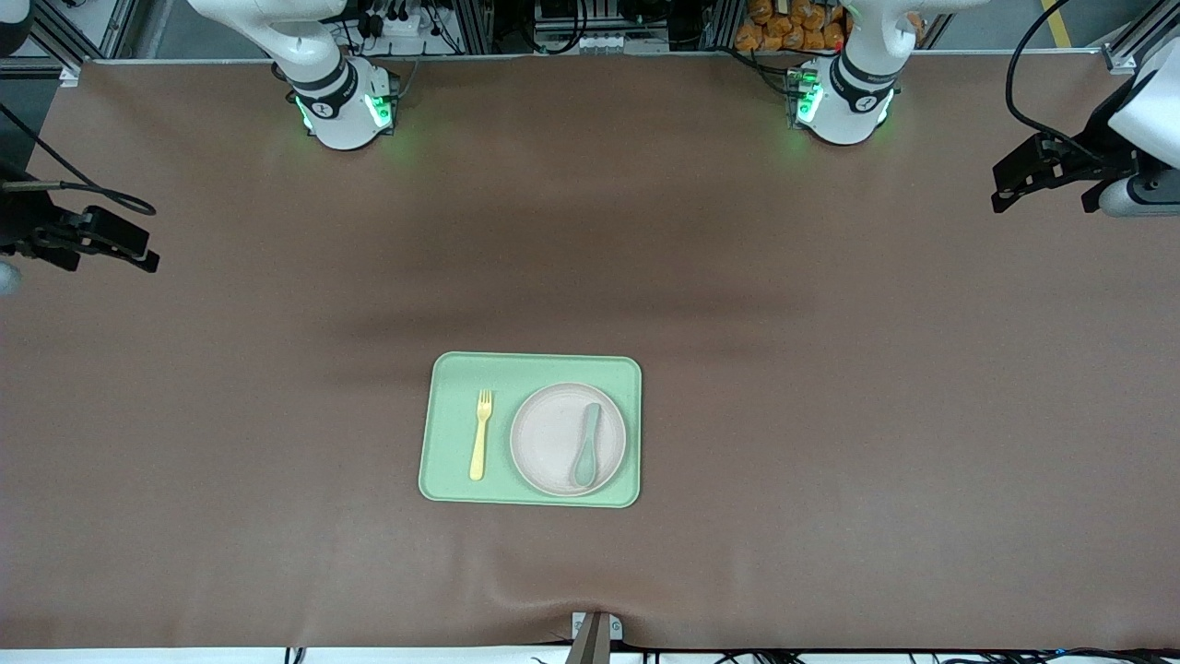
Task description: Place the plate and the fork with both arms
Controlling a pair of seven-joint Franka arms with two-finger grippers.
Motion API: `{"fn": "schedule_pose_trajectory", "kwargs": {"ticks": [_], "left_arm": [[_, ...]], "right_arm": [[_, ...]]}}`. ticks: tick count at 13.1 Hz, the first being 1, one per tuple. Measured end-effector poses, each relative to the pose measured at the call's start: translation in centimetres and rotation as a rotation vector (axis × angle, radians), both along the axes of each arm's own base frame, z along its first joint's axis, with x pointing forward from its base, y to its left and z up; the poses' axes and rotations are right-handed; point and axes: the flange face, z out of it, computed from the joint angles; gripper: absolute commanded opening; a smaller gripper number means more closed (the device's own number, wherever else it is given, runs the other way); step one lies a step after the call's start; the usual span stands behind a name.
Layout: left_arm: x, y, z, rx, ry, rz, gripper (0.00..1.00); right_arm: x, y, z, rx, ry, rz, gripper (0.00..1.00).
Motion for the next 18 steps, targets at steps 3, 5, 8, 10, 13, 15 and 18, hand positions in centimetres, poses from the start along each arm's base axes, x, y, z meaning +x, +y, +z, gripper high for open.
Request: {"fn": "schedule_pose_trajectory", "kwargs": {"ticks": [3,5,8,10,13,15,18], "left_arm": [[0.0,0.0,0.0,0.000,0.000,0.000,1.00],[0.0,-0.2,0.0,0.000,0.000,-0.003,1.00],[-0.1,-0.8,0.0,0.001,0.001,-0.015,1.00],[-0.2,-1.6,0.0,0.001,0.001,-0.029,1.00],[-0.2,-1.4,0.2,0.001,-0.005,-0.026,1.00],[-0.1,-1.1,0.4,0.000,-0.009,-0.019,1.00],[-0.1,-0.9,0.5,0.000,-0.010,-0.017,1.00]], "right_arm": [[-0.6,0.3,0.0,-0.019,-0.007,0.013,1.00],[-0.4,-0.5,0.6,-0.040,-0.025,0.019,1.00],[-0.8,-2.1,1.8,-0.044,-0.022,0.009,1.00],[-1.1,-2.1,2.2,-0.043,-0.007,0.013,1.00],[-1.2,-1.8,2.2,-0.043,-0.007,0.017,1.00],[-1.1,-1.7,2.2,-0.043,-0.012,0.019,1.00],[-1.0,-1.5,2.3,-0.043,-0.023,0.022,1.00]]}}
